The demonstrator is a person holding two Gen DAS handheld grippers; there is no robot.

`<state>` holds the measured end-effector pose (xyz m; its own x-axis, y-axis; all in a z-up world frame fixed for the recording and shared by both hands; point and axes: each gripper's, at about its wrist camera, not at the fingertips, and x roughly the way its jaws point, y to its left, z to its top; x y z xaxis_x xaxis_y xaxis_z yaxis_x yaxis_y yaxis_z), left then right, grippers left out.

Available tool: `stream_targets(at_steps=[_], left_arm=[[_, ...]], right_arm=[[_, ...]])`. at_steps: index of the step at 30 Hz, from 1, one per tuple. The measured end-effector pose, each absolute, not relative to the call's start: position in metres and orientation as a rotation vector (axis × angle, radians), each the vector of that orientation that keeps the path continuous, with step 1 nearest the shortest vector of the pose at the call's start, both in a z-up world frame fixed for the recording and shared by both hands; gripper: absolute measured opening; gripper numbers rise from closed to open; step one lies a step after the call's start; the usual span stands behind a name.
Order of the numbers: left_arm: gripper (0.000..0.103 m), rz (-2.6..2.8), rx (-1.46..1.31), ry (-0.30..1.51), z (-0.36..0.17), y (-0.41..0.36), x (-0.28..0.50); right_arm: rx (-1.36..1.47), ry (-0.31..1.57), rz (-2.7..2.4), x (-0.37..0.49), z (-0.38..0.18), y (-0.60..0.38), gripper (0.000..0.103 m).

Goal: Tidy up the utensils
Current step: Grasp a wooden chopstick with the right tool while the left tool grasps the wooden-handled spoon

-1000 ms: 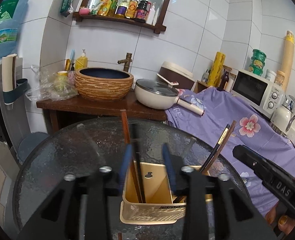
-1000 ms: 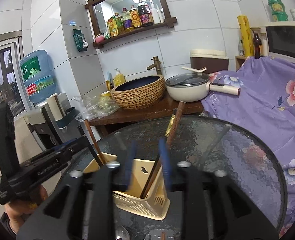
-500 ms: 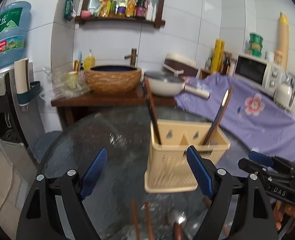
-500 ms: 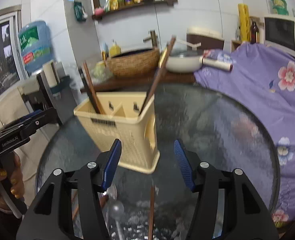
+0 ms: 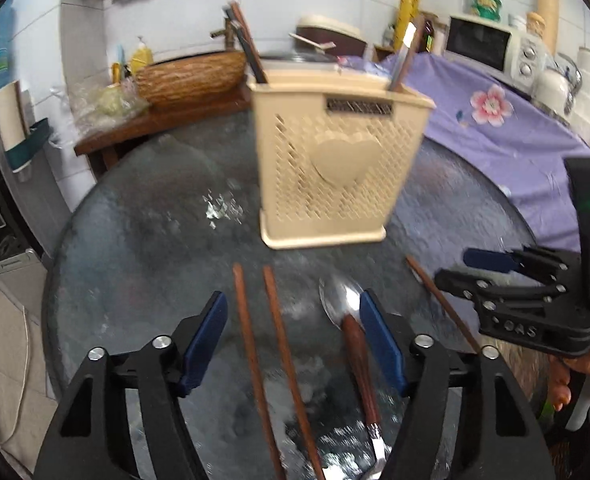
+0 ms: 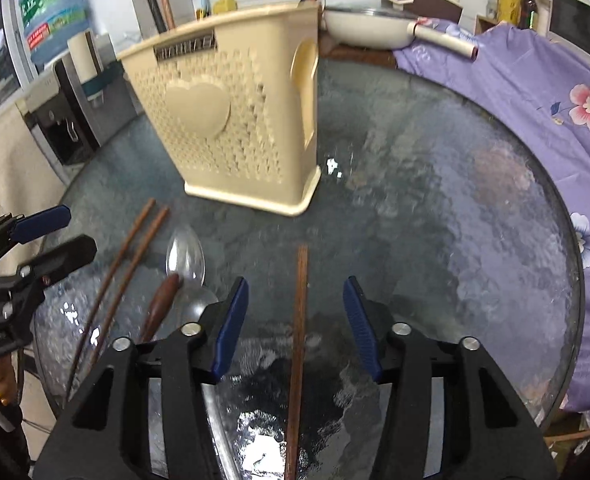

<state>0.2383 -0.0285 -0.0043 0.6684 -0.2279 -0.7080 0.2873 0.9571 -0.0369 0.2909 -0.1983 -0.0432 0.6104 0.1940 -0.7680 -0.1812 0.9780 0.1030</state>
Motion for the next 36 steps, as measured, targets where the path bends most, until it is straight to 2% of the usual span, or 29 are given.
stream_targets(at_steps=[5, 17, 21, 30, 36], left_arm=[[0.057, -0.312, 0.098, 0.834, -0.019, -0.038, 0.233], [0.053, -0.344, 0.123, 0.905, -0.038, -0.052, 0.230], [0.052, -0.351, 0.139, 0.918, -0.042, -0.057, 0.228], [0.037, -0.344, 0.179, 0.962, -0.056, -0.068, 0.226], [0.035, -0.323, 0.194, 0.959, -0.060, -0.072, 0.226]], right_arm=[[-0.001, 0.941, 0.205, 0.294, -0.059, -0.195, 0.043], [-0.038, 0.978, 0.186, 0.303, -0.069, -0.189, 0.034], [-0.052, 0.978, 0.185, 0.304, -0.069, -0.189, 0.034], [-0.080, 0.974, 0.176, 0.301, -0.071, -0.182, 0.034], [-0.085, 0.973, 0.174, 0.302, -0.072, -0.179, 0.034]])
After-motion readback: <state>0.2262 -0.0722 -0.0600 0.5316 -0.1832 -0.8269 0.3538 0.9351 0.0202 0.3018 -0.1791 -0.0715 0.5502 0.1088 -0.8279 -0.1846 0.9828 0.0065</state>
